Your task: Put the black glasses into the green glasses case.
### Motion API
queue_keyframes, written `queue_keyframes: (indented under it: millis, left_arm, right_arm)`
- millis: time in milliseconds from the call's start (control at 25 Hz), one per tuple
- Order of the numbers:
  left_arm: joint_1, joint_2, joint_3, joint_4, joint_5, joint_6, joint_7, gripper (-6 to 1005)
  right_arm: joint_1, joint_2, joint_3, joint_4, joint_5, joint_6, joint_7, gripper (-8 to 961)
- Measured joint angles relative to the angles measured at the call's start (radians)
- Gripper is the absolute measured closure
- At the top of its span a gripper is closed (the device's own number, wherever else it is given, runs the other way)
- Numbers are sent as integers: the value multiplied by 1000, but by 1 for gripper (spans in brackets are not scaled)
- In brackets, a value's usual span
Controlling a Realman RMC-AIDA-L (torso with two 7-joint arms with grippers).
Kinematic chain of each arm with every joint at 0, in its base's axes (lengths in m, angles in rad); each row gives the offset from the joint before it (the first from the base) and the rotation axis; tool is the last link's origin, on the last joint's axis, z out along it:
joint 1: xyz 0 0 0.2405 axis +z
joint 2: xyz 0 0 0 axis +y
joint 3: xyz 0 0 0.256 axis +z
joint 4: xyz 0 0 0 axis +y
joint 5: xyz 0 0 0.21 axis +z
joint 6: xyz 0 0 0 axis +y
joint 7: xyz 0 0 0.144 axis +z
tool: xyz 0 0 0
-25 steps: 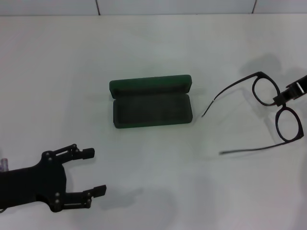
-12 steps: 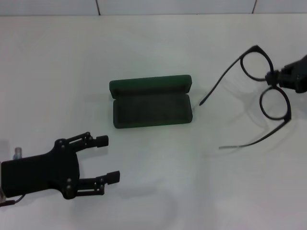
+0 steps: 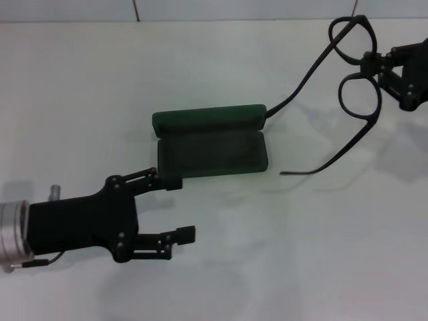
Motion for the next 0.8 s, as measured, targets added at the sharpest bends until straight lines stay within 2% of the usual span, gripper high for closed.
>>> queue_keyframes:
  millis: [360,800]
  left_arm:
    - [-77,-1,5,-33,-25,25,-1,117]
    - [-139,-3,24,-53,-39,33,83,118]
  right_arm:
    - [18,4,-10,149,132,-12,-334,915]
    - [41,0,-57,161,135,-18,-365,915]
